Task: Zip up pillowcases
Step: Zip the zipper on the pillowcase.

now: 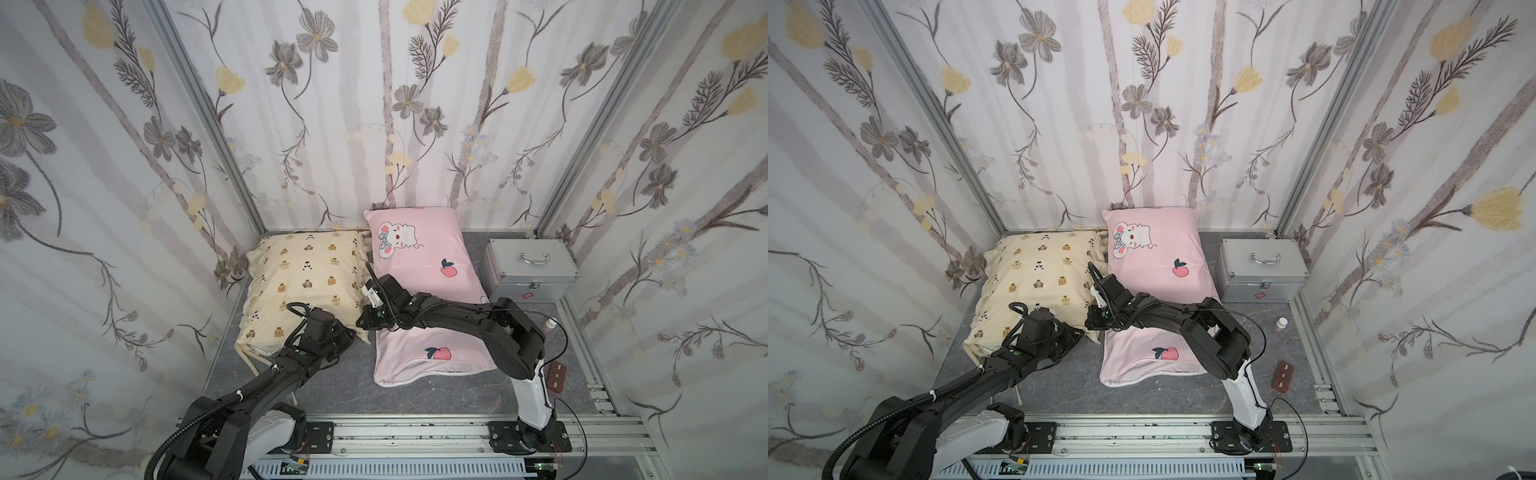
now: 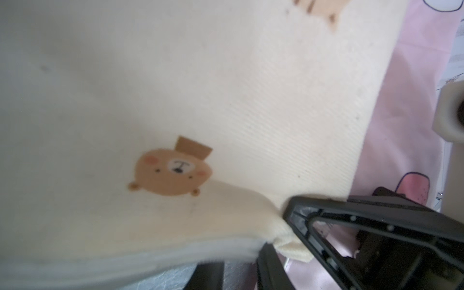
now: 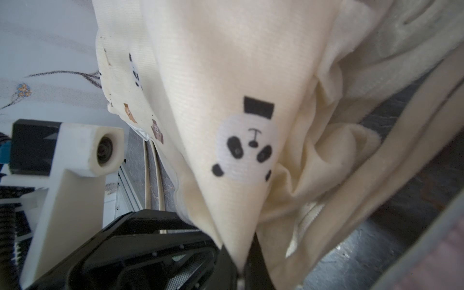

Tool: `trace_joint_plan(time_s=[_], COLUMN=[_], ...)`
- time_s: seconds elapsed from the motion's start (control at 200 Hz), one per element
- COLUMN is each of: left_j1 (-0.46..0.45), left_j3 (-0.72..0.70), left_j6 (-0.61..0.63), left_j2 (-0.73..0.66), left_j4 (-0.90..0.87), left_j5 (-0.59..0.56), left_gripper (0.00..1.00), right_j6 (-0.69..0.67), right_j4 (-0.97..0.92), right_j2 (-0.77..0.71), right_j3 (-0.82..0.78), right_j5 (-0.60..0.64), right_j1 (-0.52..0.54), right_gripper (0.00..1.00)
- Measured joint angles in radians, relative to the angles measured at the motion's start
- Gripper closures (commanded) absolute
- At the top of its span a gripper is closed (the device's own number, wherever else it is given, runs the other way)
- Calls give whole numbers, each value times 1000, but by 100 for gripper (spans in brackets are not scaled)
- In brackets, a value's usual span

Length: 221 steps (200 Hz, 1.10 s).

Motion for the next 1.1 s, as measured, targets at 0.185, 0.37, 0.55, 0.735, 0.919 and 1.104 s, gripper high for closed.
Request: trace_joint_plan(time_s=[0.185,0.37,0.55,0.735,0.919,1.104], left_j1=[0,0,0,0,0,0], left_j3=[5,11,19,19,24,40], left_j6=[15,19,27,39,50,96], left_j2=[27,58,69,54,37,20], left_j4=[0,5,15,10,-24,-76], left_j5=[0,0,1,1,0,-4], left_gripper=[76,79,89,95,97,100], right_j6=[-7,-14,-18,-18,-26,-60], right_j4=[0,0,0,-1,-13,-63], right_j2=[-2,-8,-16,-19,-22,-25], right_j3=[-8,-11,-17,-19,-15,14], right_j5=[0,0,0,0,1,6], right_j1=[0,2,6,7,2,-3], right_gripper=[99,100,100,100,100,100])
